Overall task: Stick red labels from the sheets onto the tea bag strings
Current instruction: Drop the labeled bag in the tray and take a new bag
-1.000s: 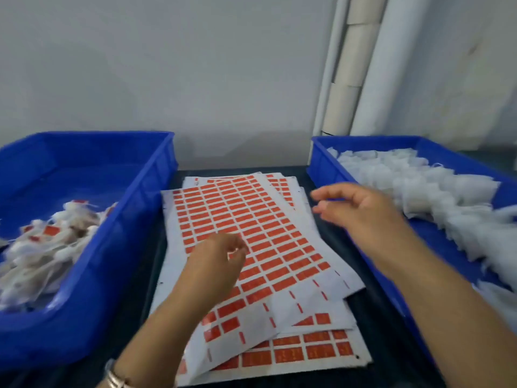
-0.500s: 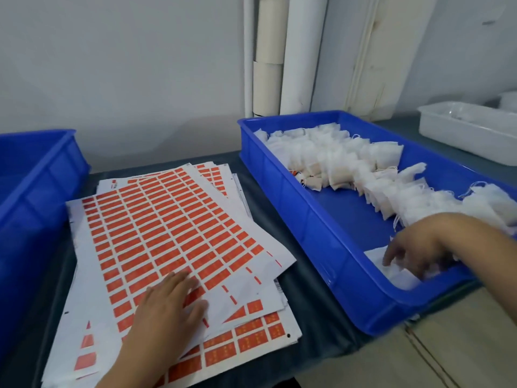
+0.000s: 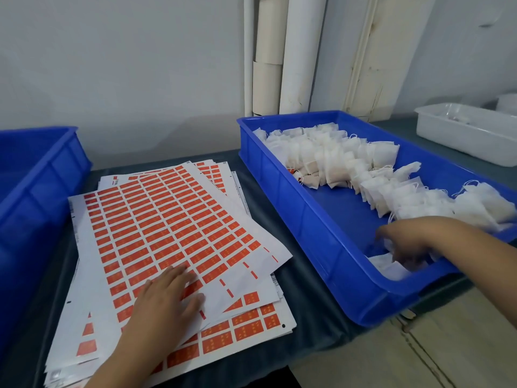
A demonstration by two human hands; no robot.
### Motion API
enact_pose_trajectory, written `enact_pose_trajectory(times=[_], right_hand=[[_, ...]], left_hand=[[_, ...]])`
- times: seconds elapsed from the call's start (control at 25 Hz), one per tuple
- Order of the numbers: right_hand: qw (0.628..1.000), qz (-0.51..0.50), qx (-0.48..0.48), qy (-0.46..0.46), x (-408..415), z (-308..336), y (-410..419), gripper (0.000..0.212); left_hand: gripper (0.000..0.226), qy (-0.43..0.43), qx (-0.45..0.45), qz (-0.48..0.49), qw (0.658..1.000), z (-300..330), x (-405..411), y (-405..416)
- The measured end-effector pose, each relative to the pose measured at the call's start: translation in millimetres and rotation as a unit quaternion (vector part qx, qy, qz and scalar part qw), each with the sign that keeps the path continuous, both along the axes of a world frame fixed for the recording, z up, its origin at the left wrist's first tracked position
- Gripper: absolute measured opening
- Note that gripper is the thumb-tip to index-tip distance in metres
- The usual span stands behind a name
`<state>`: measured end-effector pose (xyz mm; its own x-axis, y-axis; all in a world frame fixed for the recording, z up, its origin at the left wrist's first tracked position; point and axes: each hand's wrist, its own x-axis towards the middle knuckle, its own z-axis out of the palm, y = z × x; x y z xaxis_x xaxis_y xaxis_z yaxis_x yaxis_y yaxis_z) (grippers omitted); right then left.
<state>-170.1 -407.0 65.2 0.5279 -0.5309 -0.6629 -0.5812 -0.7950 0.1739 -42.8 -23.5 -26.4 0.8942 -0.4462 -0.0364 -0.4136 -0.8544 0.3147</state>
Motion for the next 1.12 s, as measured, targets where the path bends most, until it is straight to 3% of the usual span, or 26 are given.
enact_pose_trajectory(times=[0.2,0.4,0.52,0.64,0.76,0.8,0.88,0.96,1.04,1.12], right_hand=[[1.0,0.018,0.001,-0.005,2.3,2.2,-7.1,0.012],[0.984,-0.051,0.061,-0.16,-6.3,17.3,-22.8,0.02],[0.97,-0.03,0.005,-0.242,-7.4,36.0,-22.7,0.02],[0.927,0.005,-0.035,-0.373,-2.3,65.4,-9.3,0.015],[0.865,0.036,-0.015,-0.5,7.2,96.9,19.6,0.012],[0.861,0.051,-0.014,-0.505,13.3,101.3,29.0,0.012],[0.894,0.075,0.006,-0.442,29.7,94.9,40.4,0.012],[0.935,0.054,0.082,-0.342,44.4,69.4,53.5,0.032],[0.919,-0.029,0.2,-0.338,53.7,43.9,56.0,0.05],[0.901,-0.076,0.229,-0.36,55.3,27.8,46.7,0.053]], left_hand=[[0.055,0.0,-0.009,-0.002,1.0,0.4,-1.0,0.5],[0.054,0.001,-0.017,0.0,1.0,-1.4,-0.5,2.4],[0.054,0.0,-0.017,-0.001,1.0,-1.6,0.1,2.7],[0.053,0.002,-0.018,0.0,1.0,-0.8,0.3,2.7],[0.053,0.012,-0.03,0.004,0.999,-0.2,0.4,3.0],[0.053,0.014,-0.032,0.004,0.999,-0.1,0.4,3.4],[0.053,0.014,-0.031,0.003,0.999,0.0,0.4,3.8],[0.053,0.015,-0.032,0.002,0.999,-0.5,0.5,4.4],[0.053,0.014,-0.032,0.001,0.999,-1.3,1.0,5.3],[0.053,0.013,-0.031,0.0,0.999,-2.7,1.4,5.6]])
